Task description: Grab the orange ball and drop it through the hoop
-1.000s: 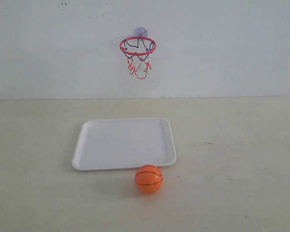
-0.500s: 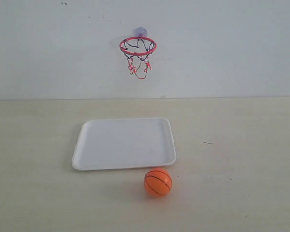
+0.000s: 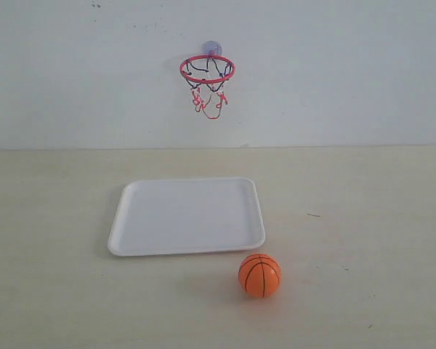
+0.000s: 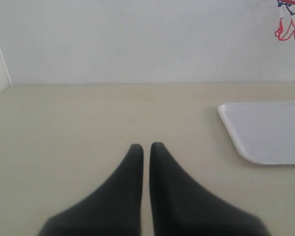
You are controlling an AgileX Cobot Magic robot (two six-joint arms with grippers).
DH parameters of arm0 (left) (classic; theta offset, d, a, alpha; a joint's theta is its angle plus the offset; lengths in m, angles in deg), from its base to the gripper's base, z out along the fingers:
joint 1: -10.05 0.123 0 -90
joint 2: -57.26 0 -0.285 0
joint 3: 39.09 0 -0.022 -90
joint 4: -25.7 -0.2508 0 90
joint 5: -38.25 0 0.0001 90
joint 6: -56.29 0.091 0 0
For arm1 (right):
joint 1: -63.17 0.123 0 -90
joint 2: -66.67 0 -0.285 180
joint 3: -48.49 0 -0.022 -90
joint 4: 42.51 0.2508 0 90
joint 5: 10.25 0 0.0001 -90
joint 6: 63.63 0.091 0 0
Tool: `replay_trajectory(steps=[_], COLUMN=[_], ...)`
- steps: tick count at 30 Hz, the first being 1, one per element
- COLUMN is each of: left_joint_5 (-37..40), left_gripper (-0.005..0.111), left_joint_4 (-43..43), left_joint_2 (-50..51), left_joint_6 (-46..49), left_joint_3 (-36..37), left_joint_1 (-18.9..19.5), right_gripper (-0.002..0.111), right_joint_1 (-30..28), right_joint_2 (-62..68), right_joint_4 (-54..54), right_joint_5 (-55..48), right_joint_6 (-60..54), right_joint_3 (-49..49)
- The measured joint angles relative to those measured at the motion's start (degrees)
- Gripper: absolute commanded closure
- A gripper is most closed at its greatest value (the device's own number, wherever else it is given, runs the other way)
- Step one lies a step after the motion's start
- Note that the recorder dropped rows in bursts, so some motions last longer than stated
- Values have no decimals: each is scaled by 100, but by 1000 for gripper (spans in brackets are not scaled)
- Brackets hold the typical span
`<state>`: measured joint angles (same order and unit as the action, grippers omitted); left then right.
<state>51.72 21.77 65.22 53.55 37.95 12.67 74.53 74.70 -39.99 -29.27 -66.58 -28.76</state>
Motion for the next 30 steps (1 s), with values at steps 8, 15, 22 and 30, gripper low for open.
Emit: replay_trajectory(steps=[8,15,22,30], left_joint_5=[394,410,410,410], left_gripper=[103,103,103,103], left_joint_4=[109,132,132,132], left_joint_2=[0,0,0,0], left_joint_6=[-181,-204,-204,-204], left_joint_3=[0,0,0,0], left_joint_1=[0,0,0,0], right_gripper=[109,109,109,109], right_joint_1=[0,0,0,0], right_joint_2=[0,0,0,0], right_joint_4=[0,0,0,0], right_joint_5=[0,0,0,0], right_joint_6=[0,0,0,0], right_joint_3=[0,0,0,0])
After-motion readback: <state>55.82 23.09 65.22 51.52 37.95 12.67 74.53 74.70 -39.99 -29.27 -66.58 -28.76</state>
